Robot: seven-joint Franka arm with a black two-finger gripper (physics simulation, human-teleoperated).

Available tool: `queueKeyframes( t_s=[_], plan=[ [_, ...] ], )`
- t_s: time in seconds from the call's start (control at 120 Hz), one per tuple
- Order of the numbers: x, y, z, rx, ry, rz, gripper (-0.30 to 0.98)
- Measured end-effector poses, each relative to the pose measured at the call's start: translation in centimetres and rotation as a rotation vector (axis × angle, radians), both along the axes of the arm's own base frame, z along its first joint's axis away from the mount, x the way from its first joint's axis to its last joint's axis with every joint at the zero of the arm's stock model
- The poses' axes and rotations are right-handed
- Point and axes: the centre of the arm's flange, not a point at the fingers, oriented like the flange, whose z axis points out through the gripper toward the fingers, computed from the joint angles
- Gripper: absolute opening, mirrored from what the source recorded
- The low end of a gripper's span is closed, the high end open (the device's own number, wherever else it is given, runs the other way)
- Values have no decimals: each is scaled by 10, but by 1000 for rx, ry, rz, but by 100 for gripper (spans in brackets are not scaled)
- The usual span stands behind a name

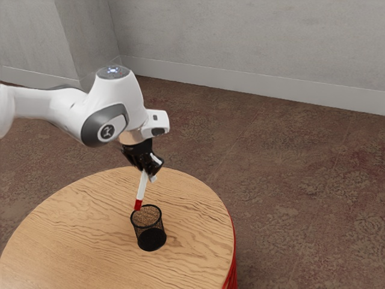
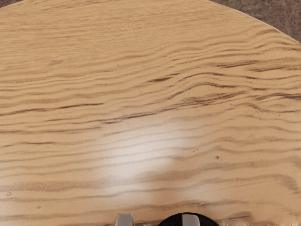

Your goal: Put the marker into the pen holder.

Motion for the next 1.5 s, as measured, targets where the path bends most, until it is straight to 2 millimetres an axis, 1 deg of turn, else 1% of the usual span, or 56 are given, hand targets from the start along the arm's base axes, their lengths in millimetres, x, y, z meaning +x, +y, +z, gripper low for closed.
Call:
queueKeyframes(
  t_s=[0.117,0.225,0.4,0.592,0.967,1.2,1.367,1.4,1.425,1.442,1.467,1.5],
  plan=[
    [-3,-15,-3,-1,6,-18,-5],
    [-6,-21,-8,0,17,-23,-5],
    [-10,-17,-17,2,38,-4,-5],
    [-10,-10,-19,1,42,20,-4],
    [-10,-24,-16,-6,36,-3,0],
    [-9,-20,-16,-11,38,-5,8],
    [-9,-18,-14,-11,37,-11,17],
    [-9,-18,-14,-11,35,-14,21],
    [-7,-18,-8,-12,28,-16,26],
    [-2,-19,4,-13,15,-17,29],
    [11,-21,38,-17,-19,-16,34],
    [24,-20,91,-25,-66,-10,39]
  ],
)
